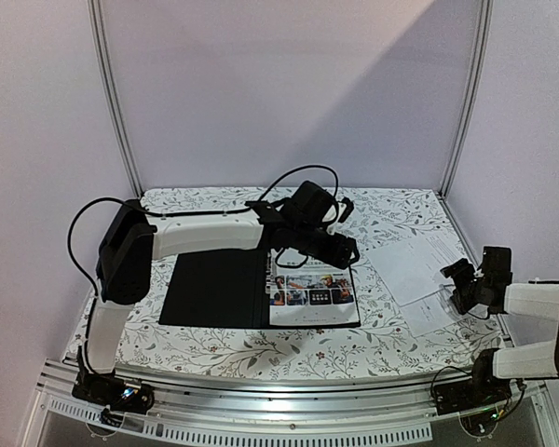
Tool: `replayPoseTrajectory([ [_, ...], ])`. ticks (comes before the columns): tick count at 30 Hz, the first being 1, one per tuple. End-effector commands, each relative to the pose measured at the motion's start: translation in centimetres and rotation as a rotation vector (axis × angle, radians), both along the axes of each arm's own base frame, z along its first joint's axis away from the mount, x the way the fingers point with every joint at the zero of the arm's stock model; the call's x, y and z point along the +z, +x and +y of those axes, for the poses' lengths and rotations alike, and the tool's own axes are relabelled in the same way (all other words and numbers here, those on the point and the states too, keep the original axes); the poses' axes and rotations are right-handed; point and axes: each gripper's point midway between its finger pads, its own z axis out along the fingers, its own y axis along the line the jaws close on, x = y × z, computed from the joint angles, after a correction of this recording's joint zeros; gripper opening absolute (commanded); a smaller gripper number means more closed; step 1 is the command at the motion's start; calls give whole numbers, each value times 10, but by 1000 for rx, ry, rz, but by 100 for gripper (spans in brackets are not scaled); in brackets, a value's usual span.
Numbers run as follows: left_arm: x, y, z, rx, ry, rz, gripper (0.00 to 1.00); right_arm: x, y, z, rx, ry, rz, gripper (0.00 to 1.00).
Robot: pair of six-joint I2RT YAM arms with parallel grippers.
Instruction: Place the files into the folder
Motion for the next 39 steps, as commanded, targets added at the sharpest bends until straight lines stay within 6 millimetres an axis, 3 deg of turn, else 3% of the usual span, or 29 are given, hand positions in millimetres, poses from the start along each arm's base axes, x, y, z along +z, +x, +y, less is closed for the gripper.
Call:
replayPoseTrajectory([
  [1, 5, -7, 4, -12, -5, -1, 76, -6, 1, 0, -15, 37, -20, 84],
  [11, 4, -7, 5, -17, -5, -4, 75, -7, 14, -9, -17, 18, -112, 84],
  [17, 3, -6, 4, -16, -9, -7, 75, -7, 20, 11, 52, 138, -164, 80],
  [21, 9, 21, -19, 8, -83, -41, 76, -6, 18, 15, 96, 129, -147, 80],
  [22, 26, 36, -31, 17, -123, -73, 77, -6, 15, 14, 110, 96, -133, 80],
  [23, 29, 50, -39, 31, -137, -91, 78, -5, 15, 12, 119, 65, -128, 81],
  [29, 16, 113, -52, 151, -201, -131, 87, 29, 20, 13, 202, -27, -187, 83],
  [33, 0, 127, -49, 187, -246, -128, 89, 28, 13, 32, 248, 47, -188, 84],
  [39, -21, 124, -59, 159, -294, -76, 88, 19, 9, 48, 283, 118, -157, 85],
])
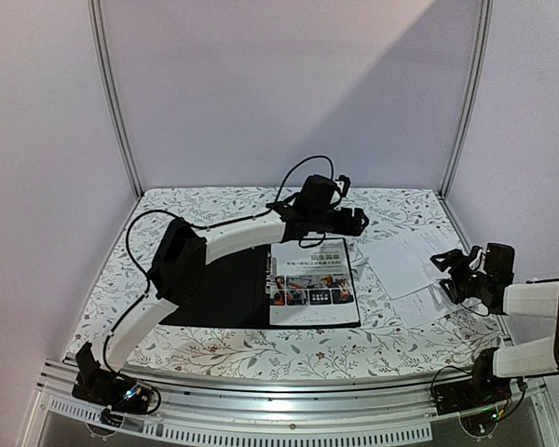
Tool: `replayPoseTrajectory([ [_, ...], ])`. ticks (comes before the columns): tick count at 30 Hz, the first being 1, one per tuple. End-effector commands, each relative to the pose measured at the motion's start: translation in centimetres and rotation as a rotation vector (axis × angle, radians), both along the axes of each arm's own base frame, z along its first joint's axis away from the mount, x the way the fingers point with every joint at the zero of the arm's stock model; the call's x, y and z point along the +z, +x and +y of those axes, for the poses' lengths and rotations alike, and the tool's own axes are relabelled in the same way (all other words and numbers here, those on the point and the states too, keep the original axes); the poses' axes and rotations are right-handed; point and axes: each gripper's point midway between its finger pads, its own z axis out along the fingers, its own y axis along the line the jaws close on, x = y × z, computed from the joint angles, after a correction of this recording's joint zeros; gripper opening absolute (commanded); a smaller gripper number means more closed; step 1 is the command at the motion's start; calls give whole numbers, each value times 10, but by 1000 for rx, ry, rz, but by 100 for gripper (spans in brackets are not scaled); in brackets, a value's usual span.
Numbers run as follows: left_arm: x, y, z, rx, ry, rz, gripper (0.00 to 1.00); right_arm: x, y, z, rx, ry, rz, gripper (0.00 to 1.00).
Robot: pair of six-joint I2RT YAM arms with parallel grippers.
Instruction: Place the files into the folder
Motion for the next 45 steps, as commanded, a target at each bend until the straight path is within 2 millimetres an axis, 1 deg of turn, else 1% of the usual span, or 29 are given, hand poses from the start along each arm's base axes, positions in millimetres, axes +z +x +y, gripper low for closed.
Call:
replayPoseTrajectory([
  [1, -15, -7, -15, -36, -73, 40, 88, -14, -9, 15, 48, 44, 58, 85],
  [2, -22, -10, -18, -55, -84, 59, 88, -16, -9, 16, 51, 45, 61, 85],
  [5, -33, -20, -27, -88, -108, 100, 86, -19, -9, 21, 63, 75, 71, 85],
  [8, -41, -32, -36, -117, -118, 121, 86, -23, -10, 28, 74, 95, 95, 85],
  [11, -47, -40, -42, -128, -126, 139, 86, -27, -11, 32, 84, 106, 113, 85],
  [18, -66, -66, -58, -177, -140, 207, 84, -37, -13, 33, 75, 110, 130, 85],
  [20, -64, -75, -66, -205, -165, 200, 84, -40, -14, 32, 70, 110, 128, 86],
  [29, -90, -109, -85, -269, -175, 274, 83, -42, -10, 33, 67, 120, 122, 86],
  [35, -104, -114, -84, -262, -154, 307, 82, -40, -5, 32, 61, 119, 108, 85],
  [37, -110, -115, -82, -257, -143, 319, 82, -40, -1, 32, 60, 121, 102, 86],
  [45, -122, -116, -79, -251, -131, 343, 81, -37, 17, 35, 65, 149, 72, 86],
])
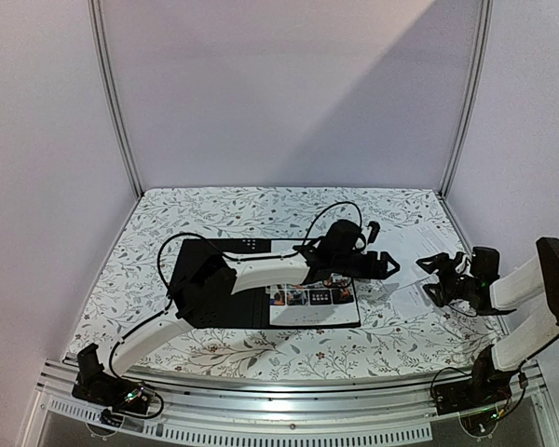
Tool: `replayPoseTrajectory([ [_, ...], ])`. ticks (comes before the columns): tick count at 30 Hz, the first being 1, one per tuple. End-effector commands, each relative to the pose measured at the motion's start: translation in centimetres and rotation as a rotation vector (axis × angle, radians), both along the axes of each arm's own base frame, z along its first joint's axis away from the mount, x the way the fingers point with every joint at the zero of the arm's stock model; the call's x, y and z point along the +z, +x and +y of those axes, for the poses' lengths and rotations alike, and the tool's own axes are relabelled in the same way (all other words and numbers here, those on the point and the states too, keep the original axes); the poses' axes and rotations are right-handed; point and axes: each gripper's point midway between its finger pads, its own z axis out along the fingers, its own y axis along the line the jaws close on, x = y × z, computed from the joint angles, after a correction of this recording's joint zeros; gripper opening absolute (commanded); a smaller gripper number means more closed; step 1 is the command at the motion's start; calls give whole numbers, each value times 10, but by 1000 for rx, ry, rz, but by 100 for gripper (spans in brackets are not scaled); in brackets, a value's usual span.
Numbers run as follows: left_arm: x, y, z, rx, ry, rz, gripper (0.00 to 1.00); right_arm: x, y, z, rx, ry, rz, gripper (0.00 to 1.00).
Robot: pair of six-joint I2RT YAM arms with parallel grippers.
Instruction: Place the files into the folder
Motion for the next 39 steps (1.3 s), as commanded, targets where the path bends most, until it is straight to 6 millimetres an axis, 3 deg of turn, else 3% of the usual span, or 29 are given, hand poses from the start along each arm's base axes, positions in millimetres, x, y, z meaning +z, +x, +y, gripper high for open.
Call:
replayPoseTrajectory([
  [1, -44, -10, 5, -12, 65, 72, 81, -5, 9, 4, -1, 15, 15, 86],
  [5, -48, -12, 5, -16, 67, 89, 79, -4, 16, 7, 10, 19, 11, 85],
  [7, -38, -10, 6, -18, 59, 80, 75, -3, 18, 8, 13, 21, 13, 85],
  [12, 40, -2, 9, 24, -8, -121, 76, -7, 14, 7, 17, 0, 39, 85],
  [15, 67, 4, 8, 45, -35, -166, 78, -14, 6, 9, 32, -3, 68, 85],
  [23, 37, 5, -4, 71, -89, -39, 80, -37, -35, 8, 55, -41, 192, 85],
  [26, 37, 0, -12, 54, -148, -21, 80, -34, -46, 8, 74, -70, 185, 85],
  [34, 56, -22, -30, -18, -335, -11, 81, -21, -51, 7, 87, -103, 155, 86],
  [39, 37, -22, -31, -1, -370, 19, 81, -23, -54, 8, 91, -100, 161, 86],
])
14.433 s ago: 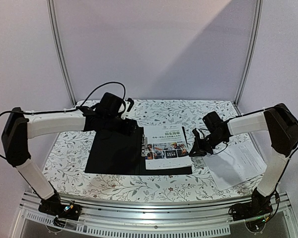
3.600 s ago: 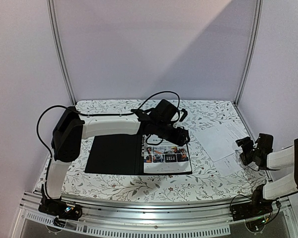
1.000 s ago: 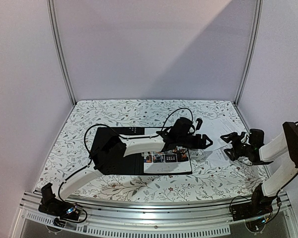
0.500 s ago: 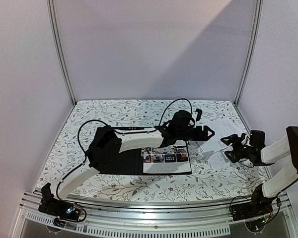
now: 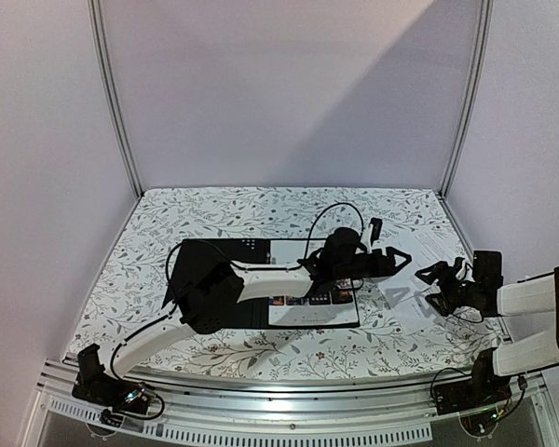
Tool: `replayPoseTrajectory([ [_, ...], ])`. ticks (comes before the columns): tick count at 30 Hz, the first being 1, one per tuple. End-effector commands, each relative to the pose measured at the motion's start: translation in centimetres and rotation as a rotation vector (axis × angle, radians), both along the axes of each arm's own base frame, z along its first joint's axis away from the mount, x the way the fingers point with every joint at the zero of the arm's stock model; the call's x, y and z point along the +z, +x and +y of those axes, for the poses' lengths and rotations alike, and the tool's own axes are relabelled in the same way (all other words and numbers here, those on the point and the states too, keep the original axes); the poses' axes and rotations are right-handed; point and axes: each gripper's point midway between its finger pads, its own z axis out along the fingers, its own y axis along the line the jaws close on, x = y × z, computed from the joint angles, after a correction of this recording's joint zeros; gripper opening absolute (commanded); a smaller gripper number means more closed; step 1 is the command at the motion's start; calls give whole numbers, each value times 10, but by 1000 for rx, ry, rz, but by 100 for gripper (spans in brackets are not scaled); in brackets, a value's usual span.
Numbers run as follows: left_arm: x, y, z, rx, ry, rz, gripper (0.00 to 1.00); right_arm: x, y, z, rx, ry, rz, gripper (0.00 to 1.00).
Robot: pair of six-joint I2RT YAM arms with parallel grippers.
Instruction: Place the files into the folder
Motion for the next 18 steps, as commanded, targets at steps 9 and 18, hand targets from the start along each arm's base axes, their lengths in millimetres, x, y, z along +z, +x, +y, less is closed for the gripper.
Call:
replayPoseTrajectory([
  [9, -46, -7, -3, 34, -36, 124, 84, -17, -17, 0, 1, -8, 70, 86],
  [18, -89, -8, 6, 71, 85, 214, 81, 6, 6, 0, -14, 13, -43, 86],
])
